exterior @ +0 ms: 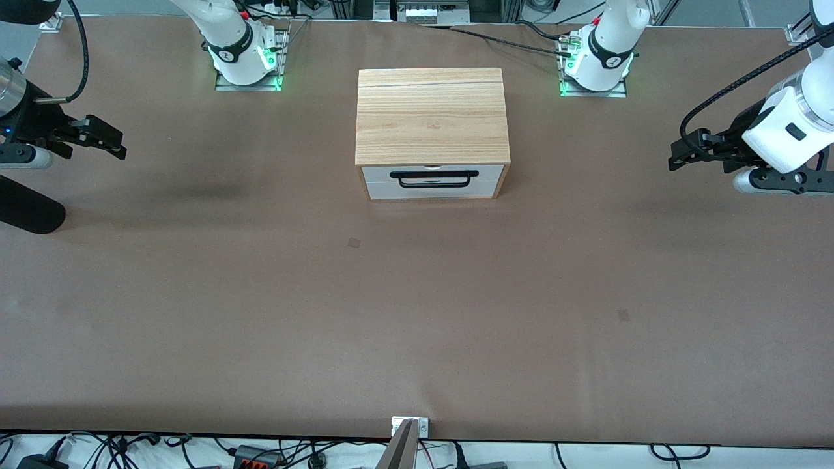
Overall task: Pull top drawer with both arms simultaneously
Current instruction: 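Move both grippers from rest toward the drawer's black handle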
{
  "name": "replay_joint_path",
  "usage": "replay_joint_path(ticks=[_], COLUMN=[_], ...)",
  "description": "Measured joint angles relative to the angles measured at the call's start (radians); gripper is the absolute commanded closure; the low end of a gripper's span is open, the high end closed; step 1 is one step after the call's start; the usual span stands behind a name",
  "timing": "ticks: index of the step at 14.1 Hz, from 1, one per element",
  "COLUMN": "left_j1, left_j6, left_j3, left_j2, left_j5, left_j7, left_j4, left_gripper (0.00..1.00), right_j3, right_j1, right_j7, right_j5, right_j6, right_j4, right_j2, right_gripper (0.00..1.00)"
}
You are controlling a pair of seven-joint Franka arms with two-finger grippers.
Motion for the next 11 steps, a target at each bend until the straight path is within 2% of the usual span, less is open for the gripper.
replay_joint_path(ticks=[7, 11], left_j1=[0.000, 0.000], left_j6=[-0.004, -0.062], left_j3=[0.000, 0.000], left_j2=[0.000, 0.000], left_j5=[0.000, 0.000], left_j7=[0.000, 0.000], left_j4=[0.000, 0.000], left_gripper=[0.00, 0.00], right_j3=[0.000, 0.000], right_j1=[0.000, 0.000], right_j7=[0.000, 0.000], right_j5=[0.000, 0.000], right_j6=[0.000, 0.000], right_j4=[0.000, 0.000], right_j2=[0.000, 0.000], right_gripper=[0.00, 0.00])
